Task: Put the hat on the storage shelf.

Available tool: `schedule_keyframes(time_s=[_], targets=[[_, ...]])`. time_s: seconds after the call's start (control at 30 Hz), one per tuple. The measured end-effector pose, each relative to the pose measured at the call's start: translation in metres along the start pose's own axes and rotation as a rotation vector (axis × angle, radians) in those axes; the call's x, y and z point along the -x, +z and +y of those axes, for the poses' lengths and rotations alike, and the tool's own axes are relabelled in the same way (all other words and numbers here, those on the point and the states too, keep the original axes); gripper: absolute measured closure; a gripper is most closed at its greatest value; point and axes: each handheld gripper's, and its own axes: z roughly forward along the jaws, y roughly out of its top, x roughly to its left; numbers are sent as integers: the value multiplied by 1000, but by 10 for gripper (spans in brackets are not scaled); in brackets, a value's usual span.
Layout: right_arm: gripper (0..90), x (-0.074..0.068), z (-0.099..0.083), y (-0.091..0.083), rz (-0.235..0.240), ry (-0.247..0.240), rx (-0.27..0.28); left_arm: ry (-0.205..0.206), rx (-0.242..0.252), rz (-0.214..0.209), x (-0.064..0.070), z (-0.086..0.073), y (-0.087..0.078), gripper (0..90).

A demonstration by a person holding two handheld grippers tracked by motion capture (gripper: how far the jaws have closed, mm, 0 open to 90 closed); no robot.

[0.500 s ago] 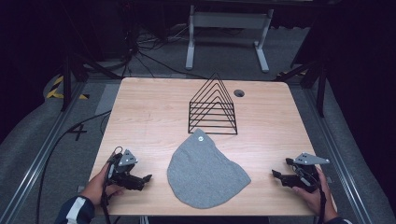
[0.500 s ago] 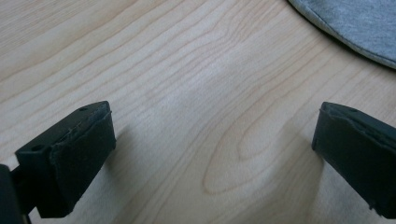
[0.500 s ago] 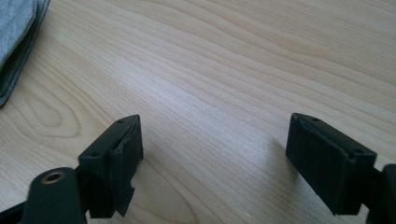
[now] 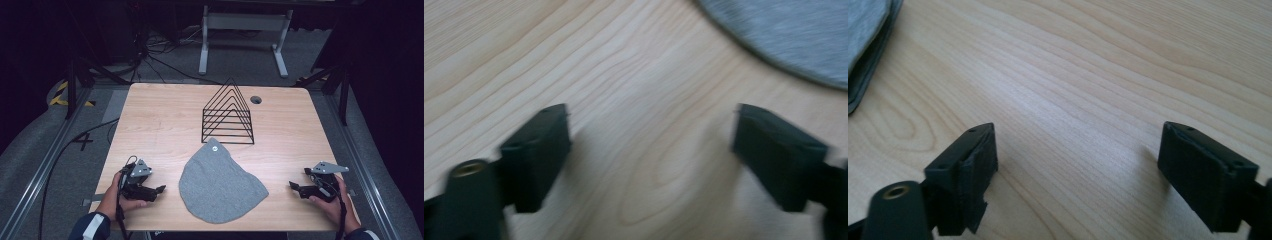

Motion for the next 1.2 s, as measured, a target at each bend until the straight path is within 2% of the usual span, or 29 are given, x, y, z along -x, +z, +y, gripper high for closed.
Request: schedule_keyframes(time_s=[0.07, 0.1, 0.13, 0.17, 0.2, 0.3, 0.37, 0.4, 0.43, 0.5, 0.57, 0.63, 0.67, 0.7, 0.73, 0.8, 0.87, 0.9, 0.93, 0.97, 1.03, 1.07, 1.2], targets=[[395, 1, 8, -2, -2, -18, -32, 29, 32, -11, 12, 10, 0, 223], [379, 0, 12, -1, -18, -45, -31, 52, 49, -17, 19, 16, 0, 254], [407, -1, 18, -1, -12, -58, -16, 68, 60, -34, 26, 22, 2, 263], [450, -3, 25, -1, 7, -66, 3, 83, 70, -58, 33, 28, 4, 273], [475, -6, 33, 0, 31, -86, 23, 117, 75, -68, 43, 37, 8, 293], [568, -20, 64, 7, 83, -165, 66, 184, 86, -115, 70, 58, 22, 338], [655, -30, 85, 18, 115, -204, 82, 224, 93, -153, 88, 72, 32, 367], [676, -36, 95, 24, 148, -217, 87, 238, 98, -176, 95, 77, 36, 392], [705, -41, 102, 30, 172, -227, 91, 265, 85, -196, 104, 84, 42, 416], [744, -57, 119, 48, 199, -283, 80, 307, 77, -240, 121, 94, 55, 449], [775, -74, 132, 69, 250, -320, 68, 349, 43, -257, 139, 100, 71, 468], [798, -86, 140, 84, 269, -337, 64, 350, 33, -285, 148, 102, 82, 505], [817, -95, 144, 94, 299, -351, 55, 360, 18, -289, 150, 102, 85, 509], [823, -100, 146, 99, 314, -362, 46, 347, 34, -316, 151, 102, 87, 518], [828, -107, 147, 107, 320, -378, 31, 358, 39, -313, 151, 102, 87, 531], [847, -115, 148, 119, 352, -390, 14, 346, 32, -327, 150, 101, 87, 540], [851, -120, 148, 127, 343, -408, -7, 349, 33, -329, 148, 100, 86, 545], [856, -122, 147, 131, 337, -410, -19, 338, 30, -329, 149, 99, 85, 546], [868, -123, 147, 134, 340, -410, -18, 362, 30, -331, 147, 99, 84, 551], [878, -121, 147, 135, 353, -391, -15, 364, 20, -329, 147, 99, 83, 556], [891, -119, 146, 134, 345, -381, -21, 351, 12, -334, 145, 97, 81, 561], [894, -117, 146, 133, 341, -378, -26, 359, 5, -328, 144, 96, 79, 567], [898, -112, 143, 128, 330, -377, -43, 342, -7, -332, 133, 86, 69, 577]])
